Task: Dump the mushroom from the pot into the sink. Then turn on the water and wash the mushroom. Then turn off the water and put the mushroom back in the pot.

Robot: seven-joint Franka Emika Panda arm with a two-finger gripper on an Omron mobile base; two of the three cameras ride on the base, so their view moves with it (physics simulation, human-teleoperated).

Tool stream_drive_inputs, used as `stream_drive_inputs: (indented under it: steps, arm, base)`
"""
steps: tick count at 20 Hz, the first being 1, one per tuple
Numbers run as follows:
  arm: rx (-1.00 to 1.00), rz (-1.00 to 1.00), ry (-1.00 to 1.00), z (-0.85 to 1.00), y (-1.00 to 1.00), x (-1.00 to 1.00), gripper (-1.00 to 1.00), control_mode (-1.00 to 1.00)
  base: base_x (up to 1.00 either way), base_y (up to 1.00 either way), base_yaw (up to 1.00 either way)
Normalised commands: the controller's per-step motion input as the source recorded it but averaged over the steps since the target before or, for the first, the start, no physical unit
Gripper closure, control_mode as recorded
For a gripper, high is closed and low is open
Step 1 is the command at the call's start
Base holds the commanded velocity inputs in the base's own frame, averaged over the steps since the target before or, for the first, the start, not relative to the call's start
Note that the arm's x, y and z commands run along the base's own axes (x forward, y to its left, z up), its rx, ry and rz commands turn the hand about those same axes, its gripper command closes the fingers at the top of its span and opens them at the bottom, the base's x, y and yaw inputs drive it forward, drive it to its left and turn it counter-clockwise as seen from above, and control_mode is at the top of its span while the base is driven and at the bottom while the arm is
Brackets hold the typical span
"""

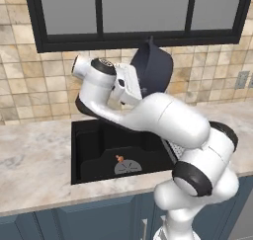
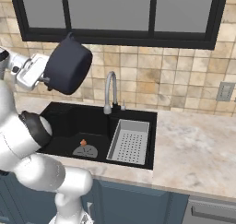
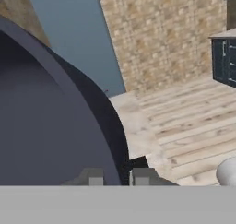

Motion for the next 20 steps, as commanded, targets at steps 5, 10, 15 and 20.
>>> stream_drive_inputs:
  steps: [5, 10, 15, 20]
  arm:
    - [0.19, 0.36, 0.08, -0.05, 0.00, -0.50, 1.00, -1.00]
    - [0.12, 0.47, 0.11, -0.19, 0.00, -0.26, 1.00, -1.00]
    - [0.11, 0.50, 0.17, -0.15, 0.00, -0.01, 1.00, -1.00]
    - [0.21, 0.45, 0.27, -0.01, 0.00, 0.00, 1.00, -1.00]
  base:
    - [0.00, 0.00, 0.00]
    - [0.00, 0.00, 0.00]
    - [0.00, 0.00, 0.00]
    - [0.00, 0.00, 0.00]
